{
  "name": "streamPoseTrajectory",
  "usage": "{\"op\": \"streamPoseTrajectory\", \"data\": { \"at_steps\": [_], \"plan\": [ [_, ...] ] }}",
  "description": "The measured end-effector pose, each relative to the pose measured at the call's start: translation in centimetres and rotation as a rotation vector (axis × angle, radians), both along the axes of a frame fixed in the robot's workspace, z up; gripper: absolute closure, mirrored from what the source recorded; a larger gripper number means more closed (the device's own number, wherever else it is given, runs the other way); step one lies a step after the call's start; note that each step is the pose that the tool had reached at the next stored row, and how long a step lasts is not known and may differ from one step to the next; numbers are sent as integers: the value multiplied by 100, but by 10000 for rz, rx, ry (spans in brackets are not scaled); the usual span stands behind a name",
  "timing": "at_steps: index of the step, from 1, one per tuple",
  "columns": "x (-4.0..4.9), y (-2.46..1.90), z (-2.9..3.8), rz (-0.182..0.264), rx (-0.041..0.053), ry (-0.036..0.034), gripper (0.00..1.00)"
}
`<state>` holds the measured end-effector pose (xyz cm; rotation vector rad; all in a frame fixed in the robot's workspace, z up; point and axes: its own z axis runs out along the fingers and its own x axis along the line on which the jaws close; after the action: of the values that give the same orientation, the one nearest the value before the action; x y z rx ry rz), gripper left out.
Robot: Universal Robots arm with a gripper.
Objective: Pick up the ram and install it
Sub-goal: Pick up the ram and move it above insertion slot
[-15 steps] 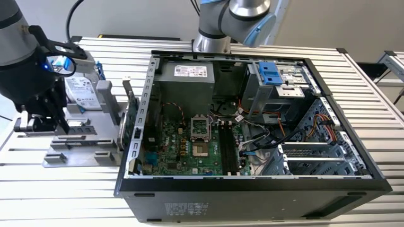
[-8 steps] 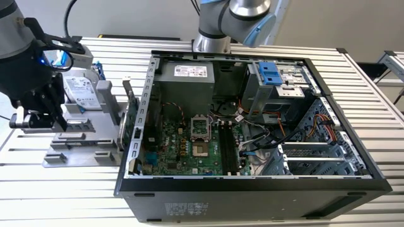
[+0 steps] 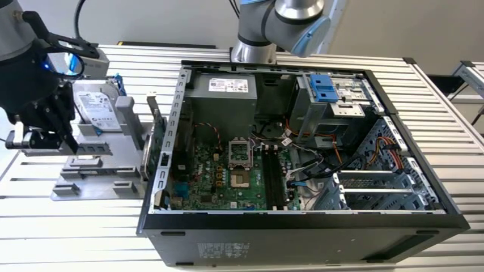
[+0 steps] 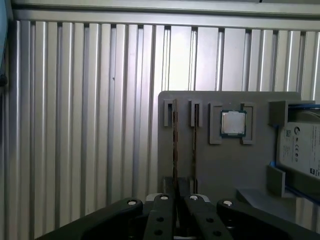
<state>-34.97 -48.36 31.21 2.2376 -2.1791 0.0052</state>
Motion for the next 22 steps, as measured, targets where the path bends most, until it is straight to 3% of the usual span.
{"op": "streamPoseTrajectory", "data": {
  "at_steps": [22],
  "plan": [
    [0,0,276,-49,0,0,100]
  ]
}}
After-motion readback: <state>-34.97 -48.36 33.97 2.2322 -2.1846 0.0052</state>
